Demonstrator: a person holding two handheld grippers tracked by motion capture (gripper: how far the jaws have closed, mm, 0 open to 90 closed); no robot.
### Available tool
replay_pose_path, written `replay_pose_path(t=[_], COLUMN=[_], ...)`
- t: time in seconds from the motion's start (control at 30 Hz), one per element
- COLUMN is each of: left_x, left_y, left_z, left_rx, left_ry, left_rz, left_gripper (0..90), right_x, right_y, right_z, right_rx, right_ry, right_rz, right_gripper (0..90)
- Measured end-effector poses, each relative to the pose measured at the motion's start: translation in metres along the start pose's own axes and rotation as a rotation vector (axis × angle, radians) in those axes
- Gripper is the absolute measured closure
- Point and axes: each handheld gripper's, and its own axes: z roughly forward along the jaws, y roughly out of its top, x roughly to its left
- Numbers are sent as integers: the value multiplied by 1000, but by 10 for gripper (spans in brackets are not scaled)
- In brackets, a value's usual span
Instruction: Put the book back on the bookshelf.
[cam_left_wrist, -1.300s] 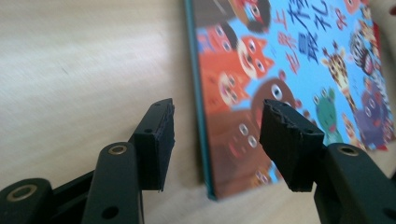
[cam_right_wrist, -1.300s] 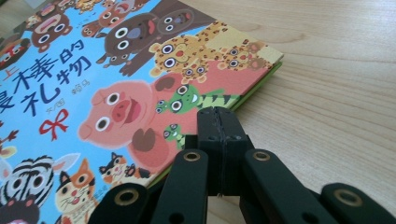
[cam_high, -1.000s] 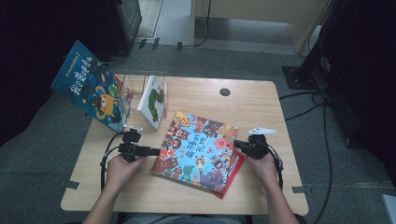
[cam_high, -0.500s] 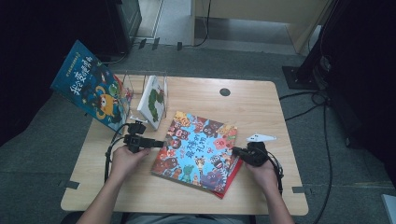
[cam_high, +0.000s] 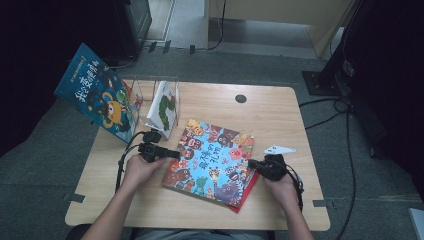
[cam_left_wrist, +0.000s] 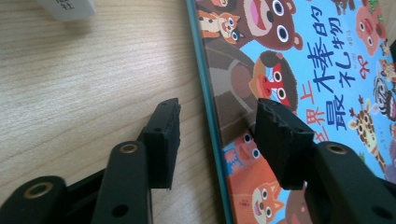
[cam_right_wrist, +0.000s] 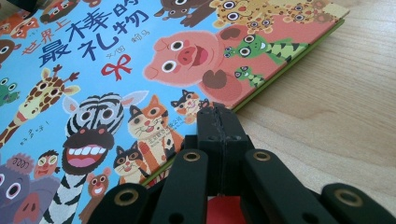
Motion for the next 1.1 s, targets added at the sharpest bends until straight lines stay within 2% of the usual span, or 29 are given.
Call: replay_pose_path(t=[0.1, 0.27, 0.37, 0.5, 0.67, 0.77, 0.8, 0.97, 1.1], left_x=[1, -5, -8, -10, -15, -14, -15, -15, -20], left_y=[0, 0, -1, 0, 2, 5, 6, 6, 5], left_z=[0, 3, 3, 5, 7, 10, 11, 11, 10], left_rx=[3, 19, 15, 12, 27, 28, 29, 41, 56], left_ry=[-3, -4, 14, 14, 21, -15, -22, -17, 7], left_rz=[5, 41, 57, 59, 85, 35, 31, 38, 41], left_gripper=[513, 497, 472, 472, 398, 404, 405, 402, 395], right_x=[0, -1, -2, -2, -2, -1, -1, -1, -2], right_y=[0, 0, 0, 0, 0, 0, 0, 0, 0], right_z=[0, 0, 0, 0, 0, 0, 0, 0, 0], right_rx=[0, 1, 1, 2, 2, 2, 3, 5, 6], right_ry=[3, 8, 11, 11, 12, 8, 10, 17, 22], right_rz=[-4, -8, -9, -10, -7, -11, -10, -7, 0], right_gripper=[898, 898, 899, 899, 899, 899, 899, 900, 900])
